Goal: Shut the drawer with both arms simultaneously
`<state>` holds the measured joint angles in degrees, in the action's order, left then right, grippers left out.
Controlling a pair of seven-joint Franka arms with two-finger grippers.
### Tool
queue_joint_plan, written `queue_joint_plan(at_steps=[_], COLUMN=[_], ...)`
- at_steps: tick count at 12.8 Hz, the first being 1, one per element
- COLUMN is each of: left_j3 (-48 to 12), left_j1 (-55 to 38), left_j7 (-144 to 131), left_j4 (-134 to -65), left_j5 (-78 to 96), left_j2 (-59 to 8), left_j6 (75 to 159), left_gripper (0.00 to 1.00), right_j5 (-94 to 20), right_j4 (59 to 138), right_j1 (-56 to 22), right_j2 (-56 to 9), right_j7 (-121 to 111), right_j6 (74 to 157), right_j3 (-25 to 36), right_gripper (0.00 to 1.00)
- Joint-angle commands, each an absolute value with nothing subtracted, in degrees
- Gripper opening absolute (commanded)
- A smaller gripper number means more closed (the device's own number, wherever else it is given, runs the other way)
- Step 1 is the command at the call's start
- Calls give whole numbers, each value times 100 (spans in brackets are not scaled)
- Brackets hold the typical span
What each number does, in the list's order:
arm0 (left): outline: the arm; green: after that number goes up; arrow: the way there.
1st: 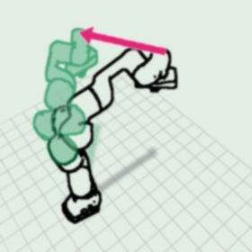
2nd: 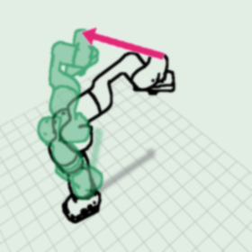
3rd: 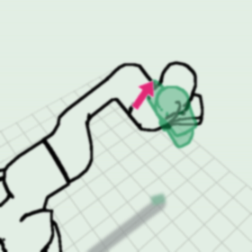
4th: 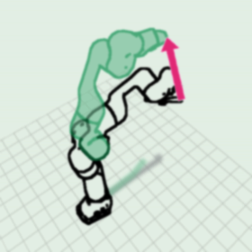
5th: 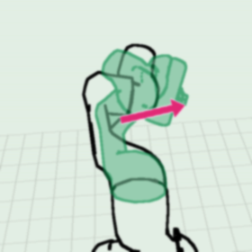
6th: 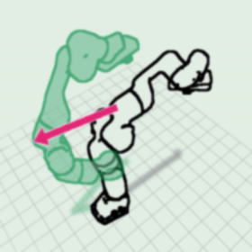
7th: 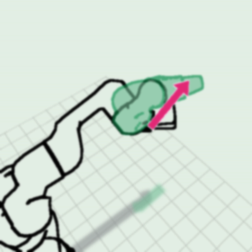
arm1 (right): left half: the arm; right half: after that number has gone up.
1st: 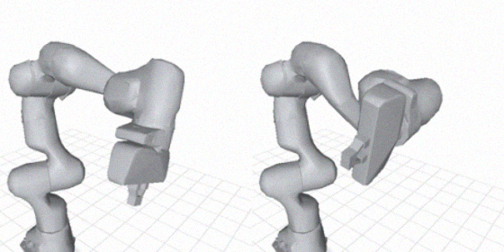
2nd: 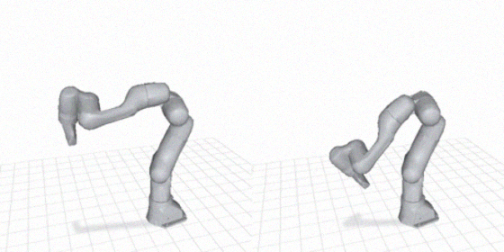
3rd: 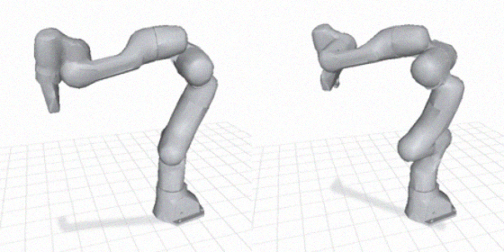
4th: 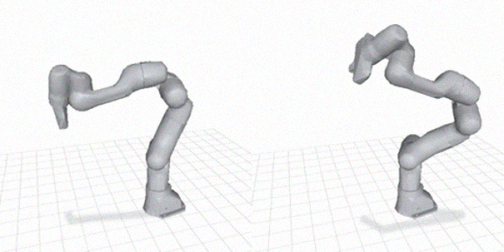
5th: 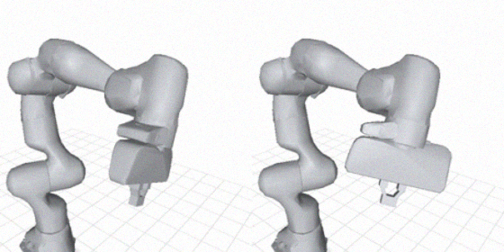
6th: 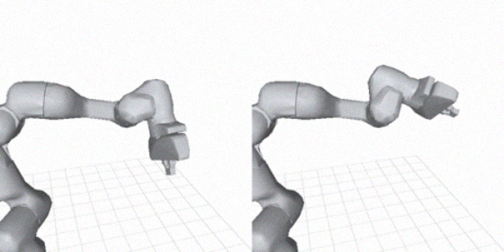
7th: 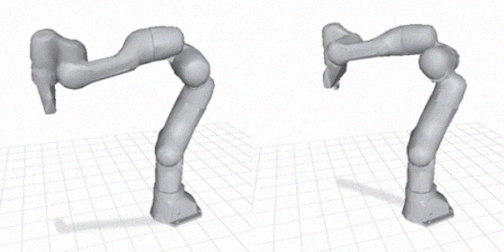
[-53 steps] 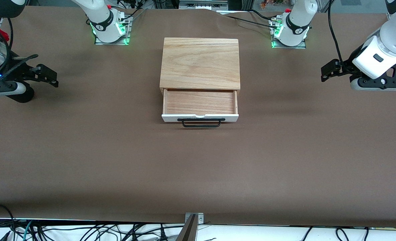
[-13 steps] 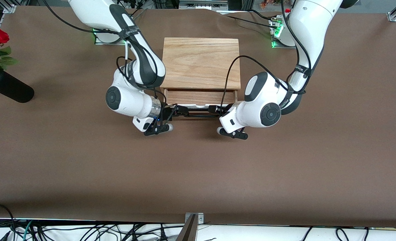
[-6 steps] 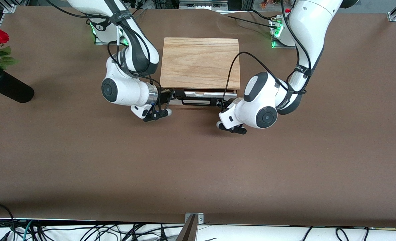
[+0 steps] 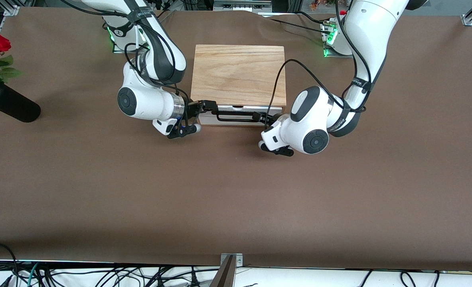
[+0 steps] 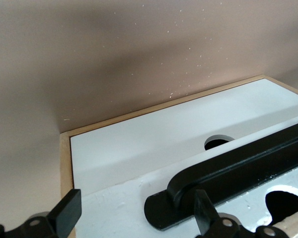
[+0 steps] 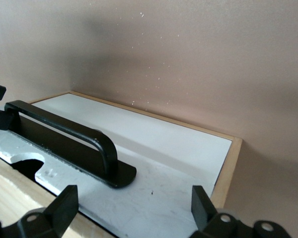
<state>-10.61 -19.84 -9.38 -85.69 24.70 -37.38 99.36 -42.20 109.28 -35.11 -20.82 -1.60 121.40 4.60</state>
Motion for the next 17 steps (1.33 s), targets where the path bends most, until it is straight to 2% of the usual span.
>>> queue_joint_plan(at_steps=[1, 5, 8, 9, 11, 13, 15, 17], left_j3=[-1055, -985, -975, -967, -976, -993, -958, -670], left_j1=[-1969, -1776, -1311, -1188, -959, -818, -800, -774], left_j7=[-844, -853, -826, -809, -809, -826, -870, -818], left_j4=[-8613, -8219, -8104, -8017, -7893, -7884, -7892, -8408], left_j5=[2558, 2452, 2208, 1902, 1190, 348, -463, -571], left_j2=[-3718, -3473, -2946, -2736, -2366, -2058, -1481, -847], left_j6=[9739, 9712, 9712, 9712, 9712, 9573, 9238, 8949], left_gripper=[100, 100, 100, 100, 100, 100, 100, 100], right_j5=[-4263, -4263, -4263, -4245, -4106, -3406, -2832, -1651], right_j4=[11592, 11672, 11375, 11138, 10367, 9462, 8958, 8755], right_j1=[-3524, -3524, -3507, -3507, -3516, -3516, -3516, -3516], right_j2=[-1846, -1846, -1846, -1846, -1837, -1837, -1636, -1347], right_j7=[-158, -149, -193, -202, 33, 420, 326, 98], right_j6=[12567, 12621, 12516, 12246, 10932, 9744, 9370, 9360], right_j3=[185, 141, 324, 534, 1227, 1886, 2458, 2724], right_gripper=[100, 100, 100, 100, 100, 100, 100, 100])
